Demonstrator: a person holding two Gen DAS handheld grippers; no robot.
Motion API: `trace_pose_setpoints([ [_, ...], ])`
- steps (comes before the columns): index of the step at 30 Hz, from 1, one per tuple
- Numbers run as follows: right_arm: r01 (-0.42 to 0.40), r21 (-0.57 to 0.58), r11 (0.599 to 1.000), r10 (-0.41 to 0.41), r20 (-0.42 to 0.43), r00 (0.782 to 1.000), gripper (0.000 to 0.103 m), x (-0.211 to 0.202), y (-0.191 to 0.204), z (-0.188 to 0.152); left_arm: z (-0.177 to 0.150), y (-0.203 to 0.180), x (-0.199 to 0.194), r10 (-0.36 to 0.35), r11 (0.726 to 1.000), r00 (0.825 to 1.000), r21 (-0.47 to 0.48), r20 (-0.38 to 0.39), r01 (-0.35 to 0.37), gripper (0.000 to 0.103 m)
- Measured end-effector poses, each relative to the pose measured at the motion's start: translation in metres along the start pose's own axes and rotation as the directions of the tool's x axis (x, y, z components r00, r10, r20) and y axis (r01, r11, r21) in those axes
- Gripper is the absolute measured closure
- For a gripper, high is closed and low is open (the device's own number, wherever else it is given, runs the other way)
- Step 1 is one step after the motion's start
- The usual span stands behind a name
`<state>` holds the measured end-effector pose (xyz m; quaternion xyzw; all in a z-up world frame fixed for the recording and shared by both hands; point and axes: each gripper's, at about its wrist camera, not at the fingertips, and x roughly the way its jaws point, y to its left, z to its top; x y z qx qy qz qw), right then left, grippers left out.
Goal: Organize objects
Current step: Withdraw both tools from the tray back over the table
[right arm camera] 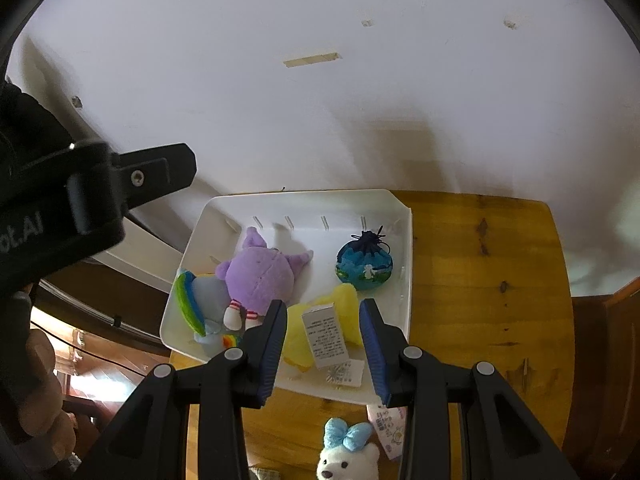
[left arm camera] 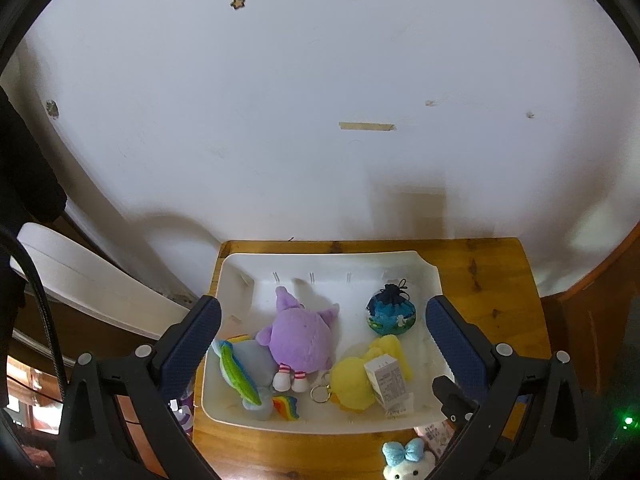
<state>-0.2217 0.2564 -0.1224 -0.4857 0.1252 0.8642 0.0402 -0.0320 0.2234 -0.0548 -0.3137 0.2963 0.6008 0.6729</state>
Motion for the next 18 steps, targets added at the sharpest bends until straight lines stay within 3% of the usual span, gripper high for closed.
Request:
trace_pose_setpoints([
  [18, 0.029, 0.0, 1.0, -0.029, 0.079, 0.996, 0.065, -0.067, 0.034, -0.041, -0.034, 0.014, -0.087, 0.002, 1.0, 0.996, 0.009, 0.093, -0.003, 0.001],
])
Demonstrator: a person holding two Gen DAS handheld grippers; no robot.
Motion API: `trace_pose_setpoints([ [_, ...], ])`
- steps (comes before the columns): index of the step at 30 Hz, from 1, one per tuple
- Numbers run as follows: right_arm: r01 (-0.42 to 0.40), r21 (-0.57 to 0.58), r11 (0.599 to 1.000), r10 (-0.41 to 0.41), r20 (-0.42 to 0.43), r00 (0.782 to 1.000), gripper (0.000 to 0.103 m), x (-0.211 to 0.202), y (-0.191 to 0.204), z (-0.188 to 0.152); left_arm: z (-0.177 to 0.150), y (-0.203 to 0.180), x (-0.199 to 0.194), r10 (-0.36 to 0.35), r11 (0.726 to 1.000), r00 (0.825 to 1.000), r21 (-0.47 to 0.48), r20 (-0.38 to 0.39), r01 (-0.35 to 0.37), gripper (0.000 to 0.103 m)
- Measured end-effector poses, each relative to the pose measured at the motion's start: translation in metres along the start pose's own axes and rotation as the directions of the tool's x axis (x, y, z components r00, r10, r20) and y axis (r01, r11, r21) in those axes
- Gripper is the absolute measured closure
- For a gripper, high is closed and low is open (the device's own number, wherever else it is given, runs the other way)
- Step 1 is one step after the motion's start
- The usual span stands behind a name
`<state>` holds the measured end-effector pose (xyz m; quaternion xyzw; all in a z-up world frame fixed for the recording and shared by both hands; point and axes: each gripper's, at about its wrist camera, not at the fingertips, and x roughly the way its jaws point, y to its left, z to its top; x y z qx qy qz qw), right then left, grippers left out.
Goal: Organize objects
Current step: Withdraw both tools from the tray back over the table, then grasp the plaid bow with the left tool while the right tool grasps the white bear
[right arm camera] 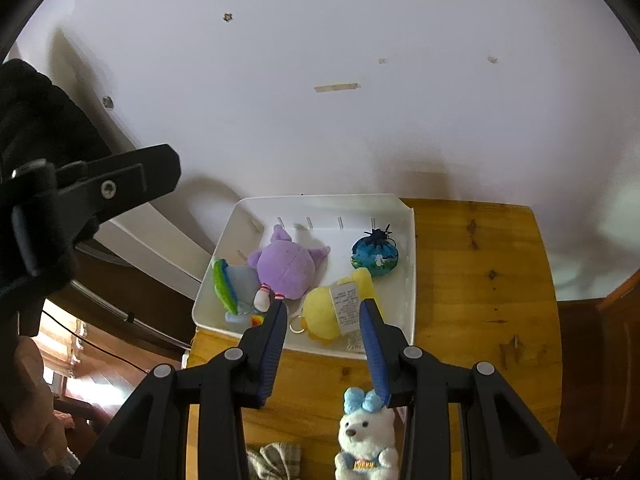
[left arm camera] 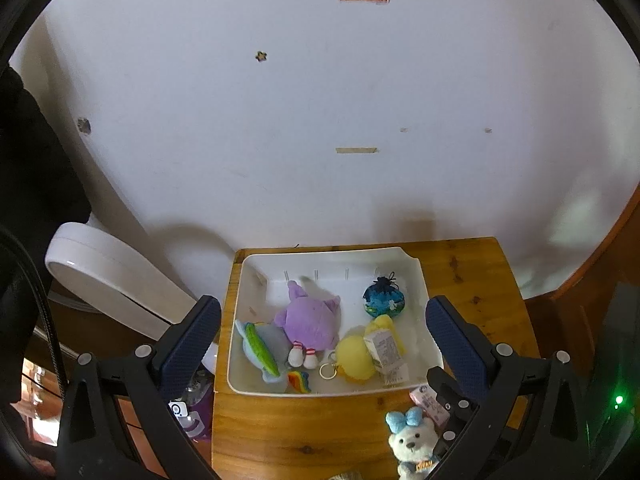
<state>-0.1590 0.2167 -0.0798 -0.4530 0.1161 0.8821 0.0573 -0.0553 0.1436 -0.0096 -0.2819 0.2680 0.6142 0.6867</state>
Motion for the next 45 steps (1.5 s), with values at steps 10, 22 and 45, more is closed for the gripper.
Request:
trace_pose_setpoints([
  [10, 0.096, 0.1, 0.99, -0.101, 0.048, 0.994, 0.064, -0.044, 0.006, -0.034, -0.024, 0.009, -0.048, -0.023, 1.0, 0.999, -0.008, 0.043, 0.023, 0.001],
  [22, 0.124, 0.192, 0.974, -0.136, 0.051, 0.989, 0.049, -0.073, -0.014, -0.082, -0.074, 0.005, -0.06, -0.086, 0.996, 0.996, 0.017, -0.015, 0.087, 0.001],
  [45, 0.157, 0.235, 0.959, -0.098, -0.246, 0.964, 0.042, 0.046, -0.05, -0.149, -0.265, 0.01, 0.092, -0.138, 0.988, 0.724, -0.146, -0.676, 0.051, 0.001],
])
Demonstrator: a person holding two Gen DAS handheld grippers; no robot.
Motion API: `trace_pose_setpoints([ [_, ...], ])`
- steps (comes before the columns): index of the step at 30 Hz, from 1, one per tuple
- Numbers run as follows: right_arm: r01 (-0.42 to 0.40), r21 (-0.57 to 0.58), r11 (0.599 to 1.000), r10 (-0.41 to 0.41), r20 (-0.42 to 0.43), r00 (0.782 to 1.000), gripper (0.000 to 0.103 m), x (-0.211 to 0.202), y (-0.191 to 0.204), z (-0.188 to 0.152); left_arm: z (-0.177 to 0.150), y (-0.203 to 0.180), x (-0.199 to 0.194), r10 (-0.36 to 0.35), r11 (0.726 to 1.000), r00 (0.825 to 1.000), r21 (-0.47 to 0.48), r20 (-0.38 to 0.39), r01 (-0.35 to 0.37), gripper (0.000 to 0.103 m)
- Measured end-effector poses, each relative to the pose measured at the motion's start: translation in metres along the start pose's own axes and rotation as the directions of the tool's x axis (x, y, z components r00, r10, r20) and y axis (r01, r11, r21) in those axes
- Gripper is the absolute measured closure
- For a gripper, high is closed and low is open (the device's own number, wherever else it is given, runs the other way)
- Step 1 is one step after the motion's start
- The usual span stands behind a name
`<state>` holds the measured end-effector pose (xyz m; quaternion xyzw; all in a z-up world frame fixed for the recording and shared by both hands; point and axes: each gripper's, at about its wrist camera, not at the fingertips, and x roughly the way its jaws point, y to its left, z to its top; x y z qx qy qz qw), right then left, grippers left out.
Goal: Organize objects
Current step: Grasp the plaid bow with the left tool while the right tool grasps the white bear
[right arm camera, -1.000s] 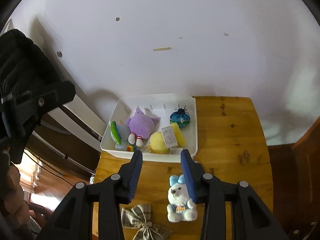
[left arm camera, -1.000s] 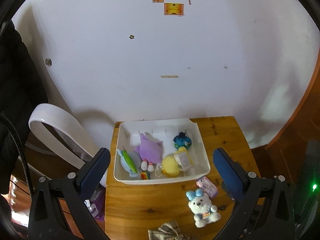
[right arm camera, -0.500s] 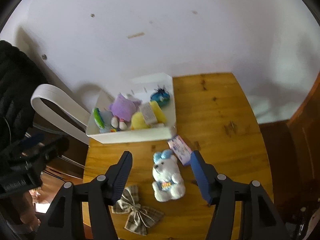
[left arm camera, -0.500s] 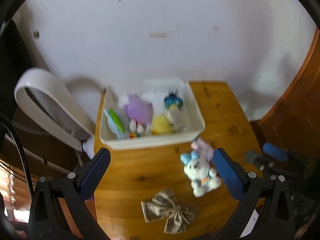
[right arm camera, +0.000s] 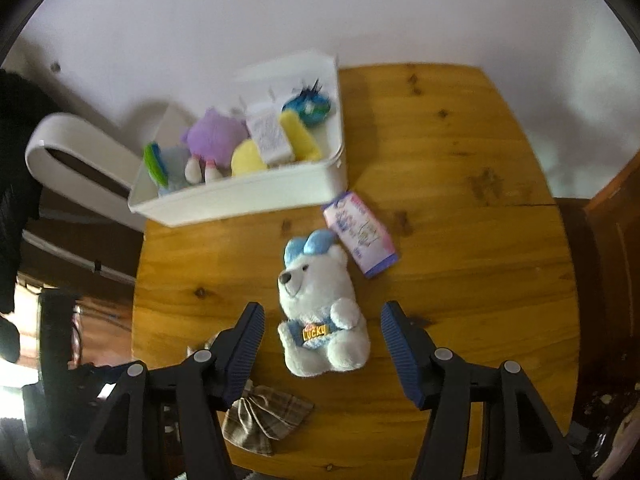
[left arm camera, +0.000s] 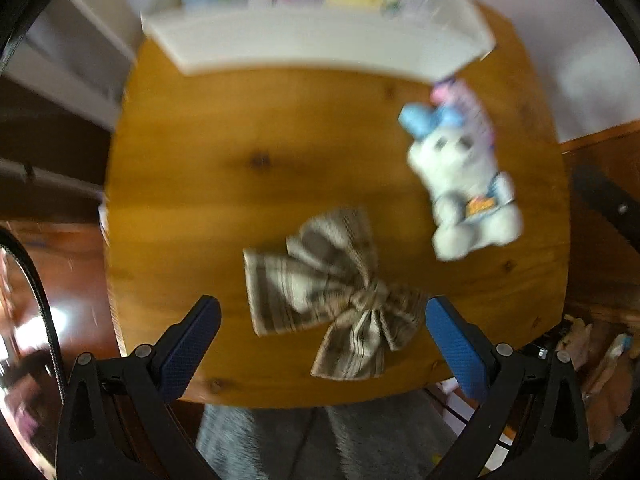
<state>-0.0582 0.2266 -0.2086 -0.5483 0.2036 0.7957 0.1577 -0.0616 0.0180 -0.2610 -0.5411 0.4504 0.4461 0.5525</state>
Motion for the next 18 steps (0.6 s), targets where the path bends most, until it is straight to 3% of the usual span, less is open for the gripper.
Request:
trace_pose_setpoints([
  [2, 0.007, -0.025, 1.0, -0.007, -0.019, 1.0, 0.042, 0.012, 0.005, -0.001, -0.004, 0.004, 0.022, 0.004, 0.999, 0.998, -0.039, -0.056, -0.006, 0.001],
  [7, 0.053, -0.08, 0.995, -0.058, -0.061, 0.996, 0.042, 0.04, 0.012, -0.004, -0.012, 0.016, 0.063, -0.105, 0.982, 0.978, -0.175, -0.179, 0.073, 0.001],
  [13, 0.05, -0.107, 0.993, -0.061, -0.108, 0.992, 0.042, 0.059, 0.01, -0.005, -0.019, 0.009, 0.075, -0.138, 0.975, 0.967, -0.199, -0.214, 0.095, 0.001],
  [18, 0.044, -0.104, 0.994, -0.059, -0.142, 0.988, 0.041, 0.073, 0.006, -0.003, -0.021, 0.0, 0.079, -0.11, 0.979, 0.969, -0.195, -0.221, 0.066, 0.001],
])
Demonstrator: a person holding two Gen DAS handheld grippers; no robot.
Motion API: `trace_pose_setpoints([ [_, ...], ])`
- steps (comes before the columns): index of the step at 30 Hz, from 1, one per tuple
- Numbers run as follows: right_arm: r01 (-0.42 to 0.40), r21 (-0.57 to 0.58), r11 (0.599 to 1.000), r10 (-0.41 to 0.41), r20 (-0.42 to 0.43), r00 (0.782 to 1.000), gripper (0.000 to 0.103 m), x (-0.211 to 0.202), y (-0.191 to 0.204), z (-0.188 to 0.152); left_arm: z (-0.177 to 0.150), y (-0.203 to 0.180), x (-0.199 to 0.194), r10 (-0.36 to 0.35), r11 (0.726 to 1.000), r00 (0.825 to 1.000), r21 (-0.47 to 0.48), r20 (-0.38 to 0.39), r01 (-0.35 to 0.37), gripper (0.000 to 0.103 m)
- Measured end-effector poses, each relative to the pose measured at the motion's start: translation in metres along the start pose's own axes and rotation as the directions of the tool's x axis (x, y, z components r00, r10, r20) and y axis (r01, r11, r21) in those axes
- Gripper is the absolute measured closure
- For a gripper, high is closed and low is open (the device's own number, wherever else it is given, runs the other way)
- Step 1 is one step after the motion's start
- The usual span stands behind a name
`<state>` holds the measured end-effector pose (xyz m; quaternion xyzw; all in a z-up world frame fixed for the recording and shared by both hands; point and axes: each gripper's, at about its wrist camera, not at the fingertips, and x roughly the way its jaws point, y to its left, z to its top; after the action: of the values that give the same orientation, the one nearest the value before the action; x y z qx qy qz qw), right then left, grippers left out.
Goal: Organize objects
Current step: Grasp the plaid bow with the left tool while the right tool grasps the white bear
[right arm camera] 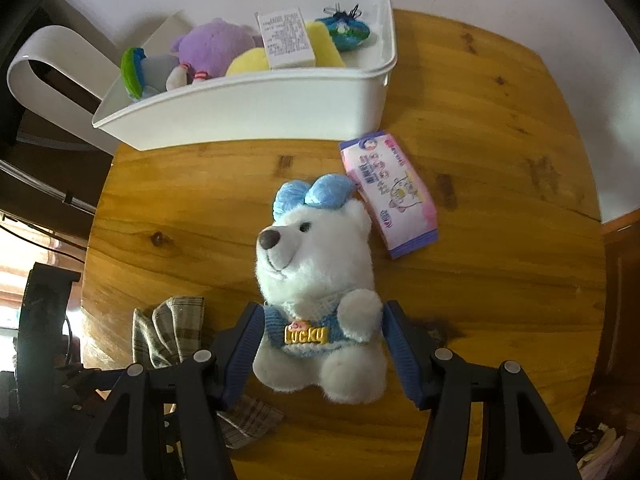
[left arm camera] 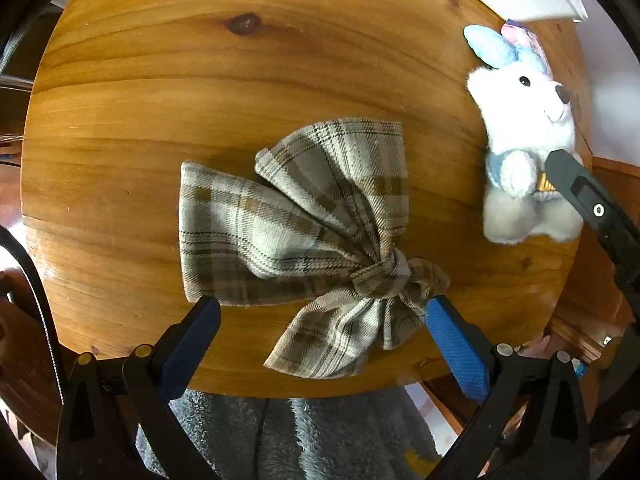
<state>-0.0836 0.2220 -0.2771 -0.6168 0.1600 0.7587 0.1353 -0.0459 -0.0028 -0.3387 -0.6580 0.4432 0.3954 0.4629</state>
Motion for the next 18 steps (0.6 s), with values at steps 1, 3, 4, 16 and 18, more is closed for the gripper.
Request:
trace_pose_setpoints([
  [1, 0.002, -0.001, 1.0, -0.002, -0.005, 1.0, 0.041, 0.002, 0.0, 0.001, 0.0, -0.001, 0.001, 0.003, 1.0, 1.0, -0.002, -0.001, -0.003, 0.001],
  [3, 0.005, -0.007, 1.0, -0.005, -0.011, 1.0, 0.041, 0.005, 0.001, 0.002, -0.001, -0.002, 0.004, 0.018, 1.0, 1.0, -0.003, 0.003, -0.018, 0.001],
  [4, 0.005, -0.008, 1.0, -0.006, -0.019, 1.0, 0.041, 0.008, 0.001, 0.002, -0.001, -0.004, 0.005, 0.027, 1.0, 1.0, 0.0, 0.007, -0.027, 0.001],
  [16, -0.028, -0.021, 0.999, 0.028, -0.034, 0.999, 0.044, 0.017, 0.003, 0.001, -0.015, -0.008, 0.021, 0.043, 0.999, 0.999, -0.003, -0.032, -0.043, 0.03],
  [18, -0.038, -0.016, 0.999, 0.037, -0.031, 0.999, 0.046, 0.017, 0.001, 0.001, -0.018, -0.008, 0.023, 0.011, 1.0, 0.999, 0.002, -0.043, -0.011, 0.041],
])
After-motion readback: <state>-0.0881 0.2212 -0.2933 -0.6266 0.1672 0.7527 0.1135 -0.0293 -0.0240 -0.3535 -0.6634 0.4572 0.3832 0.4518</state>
